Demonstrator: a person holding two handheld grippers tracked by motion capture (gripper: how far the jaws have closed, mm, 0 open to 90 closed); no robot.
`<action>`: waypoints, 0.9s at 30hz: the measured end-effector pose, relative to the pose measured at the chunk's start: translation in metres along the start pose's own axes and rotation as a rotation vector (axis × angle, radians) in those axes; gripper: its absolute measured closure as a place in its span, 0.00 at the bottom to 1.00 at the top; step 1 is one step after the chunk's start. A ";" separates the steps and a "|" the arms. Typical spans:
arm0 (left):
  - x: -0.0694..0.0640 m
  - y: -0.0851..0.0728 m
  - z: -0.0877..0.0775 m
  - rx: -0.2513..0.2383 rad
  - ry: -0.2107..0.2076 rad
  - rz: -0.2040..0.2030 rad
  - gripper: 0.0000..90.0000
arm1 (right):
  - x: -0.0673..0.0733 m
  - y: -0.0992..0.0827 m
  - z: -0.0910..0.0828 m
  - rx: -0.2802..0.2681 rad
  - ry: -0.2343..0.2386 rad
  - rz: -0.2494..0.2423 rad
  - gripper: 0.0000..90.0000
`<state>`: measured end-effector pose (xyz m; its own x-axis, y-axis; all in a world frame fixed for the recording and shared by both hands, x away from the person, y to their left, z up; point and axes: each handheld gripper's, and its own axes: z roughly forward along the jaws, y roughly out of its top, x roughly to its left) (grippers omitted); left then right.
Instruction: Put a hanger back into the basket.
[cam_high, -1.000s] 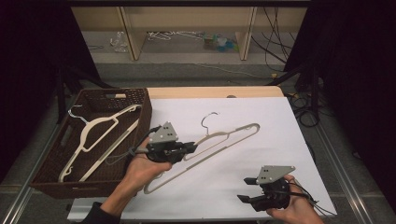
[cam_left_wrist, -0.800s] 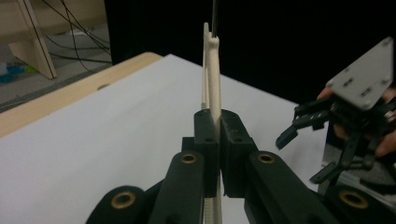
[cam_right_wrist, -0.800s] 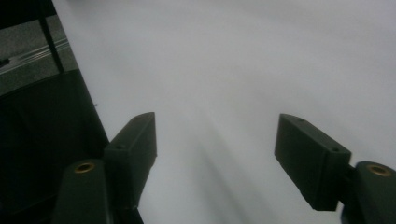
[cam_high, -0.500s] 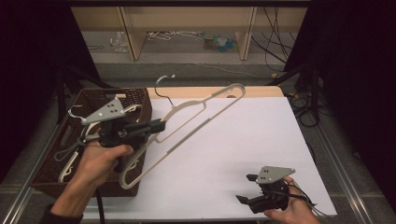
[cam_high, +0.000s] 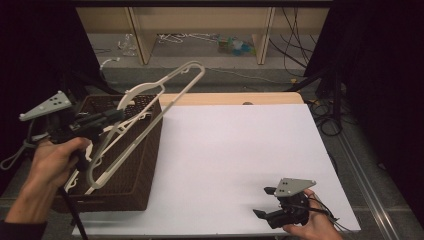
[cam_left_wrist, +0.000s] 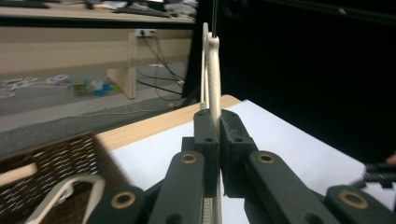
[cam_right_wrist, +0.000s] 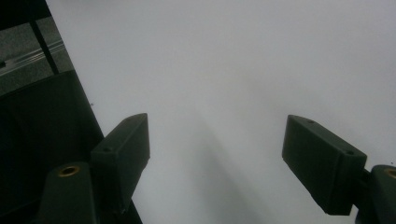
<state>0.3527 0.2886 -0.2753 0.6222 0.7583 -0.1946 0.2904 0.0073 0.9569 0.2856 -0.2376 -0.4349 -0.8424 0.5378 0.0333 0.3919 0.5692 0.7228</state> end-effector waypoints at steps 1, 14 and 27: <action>0.007 -0.002 -0.003 -0.004 0.011 -0.008 0.96 | 0.000 0.000 0.000 -0.002 0.000 -0.001 0.27; 0.072 -0.035 -0.023 0.008 0.130 -0.065 0.96 | -0.001 0.000 -0.001 -0.006 -0.010 0.009 0.26; 0.105 -0.061 -0.031 0.034 0.163 -0.077 0.96 | -0.002 0.001 -0.001 -0.018 -0.014 0.011 0.25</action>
<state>0.3779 0.3874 -0.3470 0.4721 0.8519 -0.2269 0.3590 0.0492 0.9320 0.2875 -0.2391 -0.4340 -0.8328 0.5526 0.0322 0.3945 0.5517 0.7348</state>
